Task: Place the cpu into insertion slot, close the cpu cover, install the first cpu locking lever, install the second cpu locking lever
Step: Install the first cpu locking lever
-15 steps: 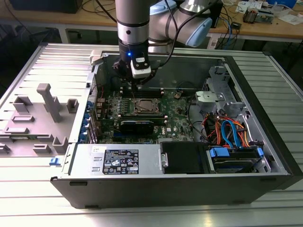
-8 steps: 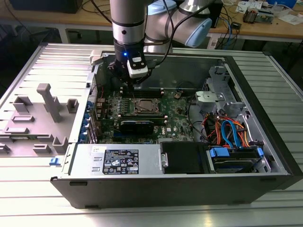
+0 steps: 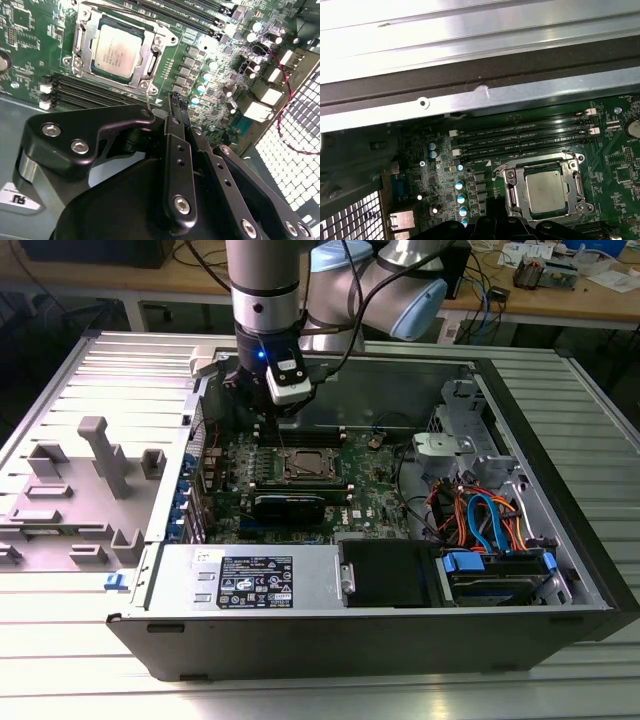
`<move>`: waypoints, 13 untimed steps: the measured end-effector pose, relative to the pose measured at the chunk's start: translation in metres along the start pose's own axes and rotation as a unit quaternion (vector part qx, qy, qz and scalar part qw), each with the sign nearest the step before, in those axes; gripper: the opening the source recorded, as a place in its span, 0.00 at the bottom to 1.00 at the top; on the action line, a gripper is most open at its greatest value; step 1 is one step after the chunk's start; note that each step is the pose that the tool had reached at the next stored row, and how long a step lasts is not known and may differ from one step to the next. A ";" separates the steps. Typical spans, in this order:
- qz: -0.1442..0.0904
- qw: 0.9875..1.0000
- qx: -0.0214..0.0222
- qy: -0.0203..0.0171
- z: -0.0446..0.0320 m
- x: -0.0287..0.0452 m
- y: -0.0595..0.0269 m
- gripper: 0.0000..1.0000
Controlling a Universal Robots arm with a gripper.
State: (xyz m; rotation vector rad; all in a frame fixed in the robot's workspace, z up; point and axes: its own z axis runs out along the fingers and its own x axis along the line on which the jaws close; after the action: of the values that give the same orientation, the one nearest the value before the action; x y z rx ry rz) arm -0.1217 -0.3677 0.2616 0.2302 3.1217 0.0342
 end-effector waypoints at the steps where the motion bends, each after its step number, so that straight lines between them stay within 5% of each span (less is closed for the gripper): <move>1: -0.002 1.000 0.000 0.000 0.0000 0.0012 -0.0002 0.12; 5: -0.017 1.000 -0.001 0.001 -0.0001 0.0069 -0.0009 0.12; 13: -0.046 0.999 -0.002 0.001 0.0005 0.0095 0.0108 0.12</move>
State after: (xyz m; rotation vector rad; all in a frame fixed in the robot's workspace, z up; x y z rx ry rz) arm -0.1296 -0.3556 0.2612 0.0869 3.1301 0.0390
